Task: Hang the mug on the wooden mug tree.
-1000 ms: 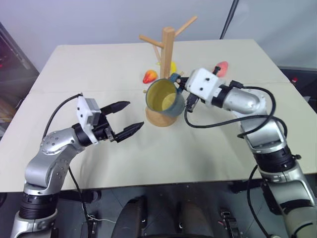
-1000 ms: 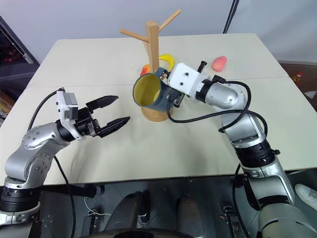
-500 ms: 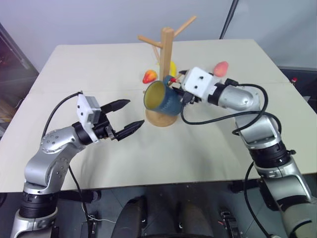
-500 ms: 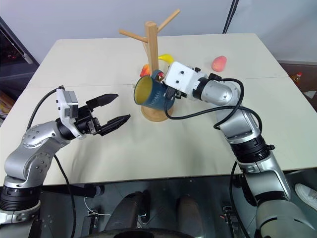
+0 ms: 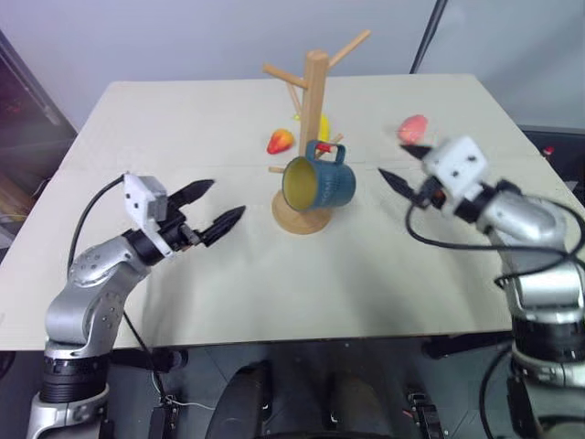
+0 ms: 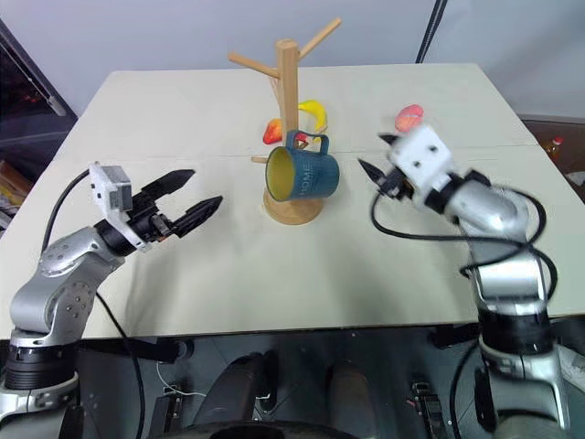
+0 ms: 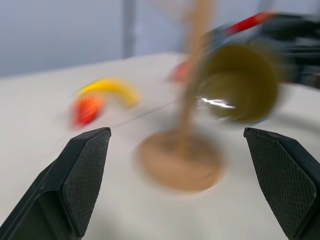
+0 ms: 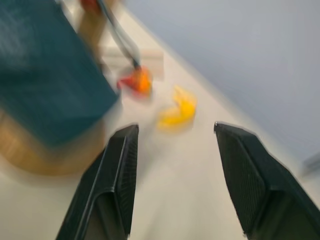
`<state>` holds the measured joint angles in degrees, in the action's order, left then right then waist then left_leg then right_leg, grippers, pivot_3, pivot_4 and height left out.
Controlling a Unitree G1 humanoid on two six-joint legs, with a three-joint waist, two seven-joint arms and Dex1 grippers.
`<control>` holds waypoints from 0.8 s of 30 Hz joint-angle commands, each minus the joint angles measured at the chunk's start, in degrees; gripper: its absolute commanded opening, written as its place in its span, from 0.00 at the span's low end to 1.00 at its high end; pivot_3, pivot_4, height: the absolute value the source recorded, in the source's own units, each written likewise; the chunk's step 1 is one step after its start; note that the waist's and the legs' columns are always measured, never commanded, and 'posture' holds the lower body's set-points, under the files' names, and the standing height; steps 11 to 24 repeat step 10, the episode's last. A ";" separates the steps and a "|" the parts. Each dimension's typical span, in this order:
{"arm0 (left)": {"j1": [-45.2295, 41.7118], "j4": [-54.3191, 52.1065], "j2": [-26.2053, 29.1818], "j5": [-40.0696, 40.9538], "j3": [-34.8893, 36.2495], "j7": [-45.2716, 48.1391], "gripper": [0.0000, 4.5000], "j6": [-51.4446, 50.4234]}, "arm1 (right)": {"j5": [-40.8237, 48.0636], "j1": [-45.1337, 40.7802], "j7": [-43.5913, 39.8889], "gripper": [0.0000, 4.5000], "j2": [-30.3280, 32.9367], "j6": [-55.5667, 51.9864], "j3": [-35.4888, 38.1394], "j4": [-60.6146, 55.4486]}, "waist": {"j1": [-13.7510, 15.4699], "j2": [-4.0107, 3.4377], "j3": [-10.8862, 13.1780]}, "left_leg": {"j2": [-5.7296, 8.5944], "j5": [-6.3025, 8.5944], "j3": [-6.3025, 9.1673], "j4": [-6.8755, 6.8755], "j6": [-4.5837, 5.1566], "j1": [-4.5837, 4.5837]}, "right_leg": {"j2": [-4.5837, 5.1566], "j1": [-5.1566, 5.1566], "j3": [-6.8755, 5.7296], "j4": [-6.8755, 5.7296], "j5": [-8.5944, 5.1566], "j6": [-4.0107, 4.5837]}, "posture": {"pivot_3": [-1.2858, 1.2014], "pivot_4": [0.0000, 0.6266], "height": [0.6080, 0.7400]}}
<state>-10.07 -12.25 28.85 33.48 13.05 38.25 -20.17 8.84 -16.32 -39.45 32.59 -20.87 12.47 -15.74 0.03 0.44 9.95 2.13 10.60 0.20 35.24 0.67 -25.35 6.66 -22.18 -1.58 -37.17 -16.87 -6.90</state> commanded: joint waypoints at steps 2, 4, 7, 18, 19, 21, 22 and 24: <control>2.13 5.32 -2.37 -6.78 1.81 -6.23 1.00 6.15 | 5.44 4.48 4.45 0.55 -7.72 6.03 3.90 2.51 | -0.43 -0.02 0.01 | -0.01 0.00 0.00 0.00 0.00 0.01 | -0.01 -0.02 0.01 -0.04 0.00 0.00 | 0.52 0.24 1.00; 3.08 7.30 -3.50 -8.82 2.35 -8.70 1.00 8.04 | 5.62 6.21 5.09 0.55 -9.88 8.64 3.54 4.48 | -0.65 -0.02 0.01 | -0.01 0.00 0.00 0.00 0.00 0.00 | -0.01 -0.05 0.01 -0.06 0.00 0.00 | 0.52 0.24 1.00; 4.24 8.01 -4.54 -9.67 3.21 -10.50 1.00 9.51 | 5.70 7.51 5.05 0.55 -11.27 11.86 2.50 7.23 | -0.60 -0.01 0.01 | -0.01 0.00 0.00 0.00 -0.01 0.00 | -0.01 -0.05 0.00 -0.05 0.00 0.00 | 0.52 0.24 1.00; 5.58 7.94 -4.95 -9.75 3.58 -11.12 1.00 9.78 | 6.01 7.37 5.12 0.55 -11.54 13.66 1.98 9.77 | -0.58 -0.01 0.01 | -0.01 0.00 0.01 0.00 -0.01 0.00 | 0.00 -0.05 0.00 -0.05 0.00 0.00 | 0.52 0.24 1.00; 5.58 7.94 -4.95 -9.75 3.58 -11.12 1.00 9.78 | 6.01 7.37 5.12 0.55 -11.54 13.66 1.98 9.77 | -0.58 -0.01 0.01 | -0.01 0.00 0.01 0.00 -0.01 0.00 | 0.00 -0.05 0.00 -0.05 0.00 0.00 | 0.52 0.24 1.00; 5.58 7.94 -4.95 -9.75 3.58 -11.12 1.00 9.78 | 6.01 7.37 5.12 0.55 -11.54 13.66 1.98 9.77 | -0.58 -0.01 0.01 | -0.01 0.00 0.01 0.00 -0.01 0.00 | 0.00 -0.05 0.00 -0.05 0.00 0.00 | 0.52 0.24 1.00; 5.58 7.94 -4.95 -9.75 3.58 -11.12 1.00 9.78 | 6.01 7.37 5.12 0.55 -11.54 13.66 1.98 9.77 | -0.58 -0.01 0.01 | -0.01 0.00 0.01 0.00 -0.01 0.00 | 0.00 -0.05 0.00 -0.05 0.00 0.00 | 0.52 0.24 1.00; 5.58 7.94 -4.95 -9.75 3.58 -11.12 1.00 9.78 | 6.01 7.37 5.12 0.55 -11.54 13.66 1.98 9.77 | -0.58 -0.01 0.01 | -0.01 0.00 0.01 0.00 -0.01 0.00 | 0.00 -0.05 0.00 -0.05 0.00 0.00 | 0.52 0.24 1.00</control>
